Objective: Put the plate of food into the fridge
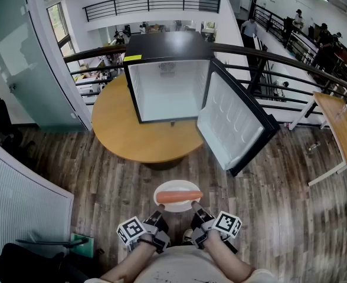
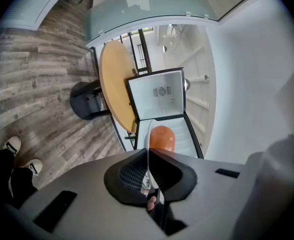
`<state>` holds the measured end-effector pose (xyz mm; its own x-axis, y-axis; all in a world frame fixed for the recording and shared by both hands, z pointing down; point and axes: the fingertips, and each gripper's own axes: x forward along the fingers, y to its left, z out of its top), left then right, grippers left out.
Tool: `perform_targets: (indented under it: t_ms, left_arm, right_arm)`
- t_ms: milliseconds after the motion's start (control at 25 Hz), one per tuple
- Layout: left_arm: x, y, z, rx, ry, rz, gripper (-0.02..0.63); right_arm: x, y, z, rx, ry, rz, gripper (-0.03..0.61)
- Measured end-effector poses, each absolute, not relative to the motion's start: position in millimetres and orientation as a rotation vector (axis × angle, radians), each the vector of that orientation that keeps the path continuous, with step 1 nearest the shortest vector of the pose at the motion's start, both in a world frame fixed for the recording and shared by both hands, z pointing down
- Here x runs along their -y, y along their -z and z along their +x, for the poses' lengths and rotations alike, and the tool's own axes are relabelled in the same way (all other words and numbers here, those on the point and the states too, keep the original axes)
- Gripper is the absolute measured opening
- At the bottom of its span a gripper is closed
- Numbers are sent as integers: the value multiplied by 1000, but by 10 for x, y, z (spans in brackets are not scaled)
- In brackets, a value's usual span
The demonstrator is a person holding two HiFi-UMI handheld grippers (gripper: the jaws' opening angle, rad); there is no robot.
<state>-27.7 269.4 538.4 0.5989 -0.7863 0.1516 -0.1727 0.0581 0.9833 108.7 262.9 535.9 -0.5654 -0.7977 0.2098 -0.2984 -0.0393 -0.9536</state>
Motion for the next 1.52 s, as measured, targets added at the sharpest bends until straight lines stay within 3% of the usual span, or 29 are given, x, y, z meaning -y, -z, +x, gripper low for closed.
perform_targets:
  t_ms: [1520]
  left_arm:
    - [-2643,-5496,-839,818,497,1439,31]
  right_arm:
    - [-2625,-5468,529,-1774,1623,-1223,34]
